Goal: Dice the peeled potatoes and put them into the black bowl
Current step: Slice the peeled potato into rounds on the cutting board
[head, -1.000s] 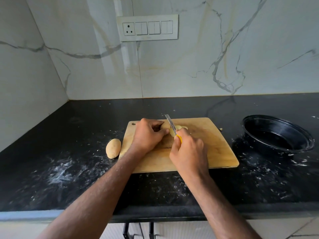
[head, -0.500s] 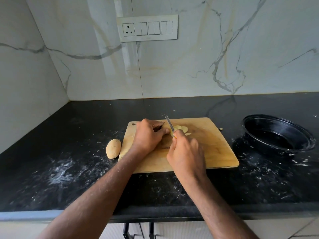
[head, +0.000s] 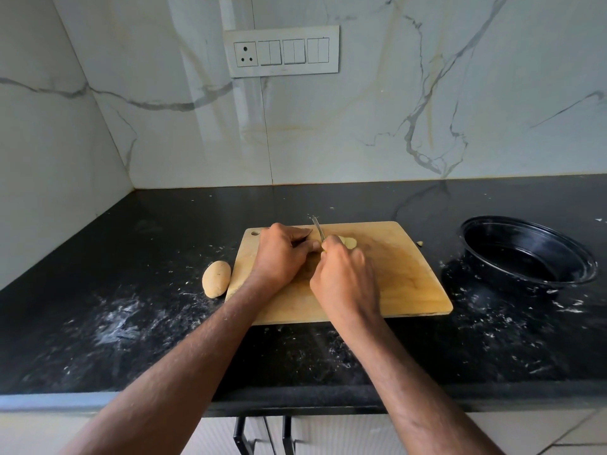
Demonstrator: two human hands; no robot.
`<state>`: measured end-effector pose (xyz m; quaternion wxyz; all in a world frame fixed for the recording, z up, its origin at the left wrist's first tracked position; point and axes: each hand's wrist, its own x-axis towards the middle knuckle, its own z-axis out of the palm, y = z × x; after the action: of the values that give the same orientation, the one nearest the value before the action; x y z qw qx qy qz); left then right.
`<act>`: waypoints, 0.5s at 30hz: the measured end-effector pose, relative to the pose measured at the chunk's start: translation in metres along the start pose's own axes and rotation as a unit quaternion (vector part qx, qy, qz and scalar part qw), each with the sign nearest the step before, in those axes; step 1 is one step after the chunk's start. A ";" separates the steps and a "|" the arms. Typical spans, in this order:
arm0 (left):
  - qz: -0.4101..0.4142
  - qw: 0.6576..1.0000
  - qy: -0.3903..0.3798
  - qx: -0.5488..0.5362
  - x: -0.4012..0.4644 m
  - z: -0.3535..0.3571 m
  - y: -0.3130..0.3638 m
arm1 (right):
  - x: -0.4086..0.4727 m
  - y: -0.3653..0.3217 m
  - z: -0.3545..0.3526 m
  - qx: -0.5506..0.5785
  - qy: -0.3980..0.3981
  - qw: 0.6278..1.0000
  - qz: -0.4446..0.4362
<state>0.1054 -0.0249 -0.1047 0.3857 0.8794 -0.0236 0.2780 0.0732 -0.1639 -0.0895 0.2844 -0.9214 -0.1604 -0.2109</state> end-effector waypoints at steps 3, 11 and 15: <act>0.005 1.000 -0.003 -0.002 -0.001 0.000 -0.001 | -0.004 0.002 0.002 -0.008 -0.003 1.000 -0.007; -0.008 1.000 -0.003 -0.004 -0.003 0.000 0.004 | -0.009 0.005 -0.005 -0.014 -0.031 0.999 -0.003; -0.023 1.000 -0.003 -0.003 -0.002 -0.002 0.005 | -0.018 0.005 -0.004 -0.023 -0.064 0.998 -0.017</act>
<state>0.1017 -0.0272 -0.1012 0.3946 0.8793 -0.0058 0.2668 0.0586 -0.1732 -0.0977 0.2488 -0.9363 -0.1897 -0.1595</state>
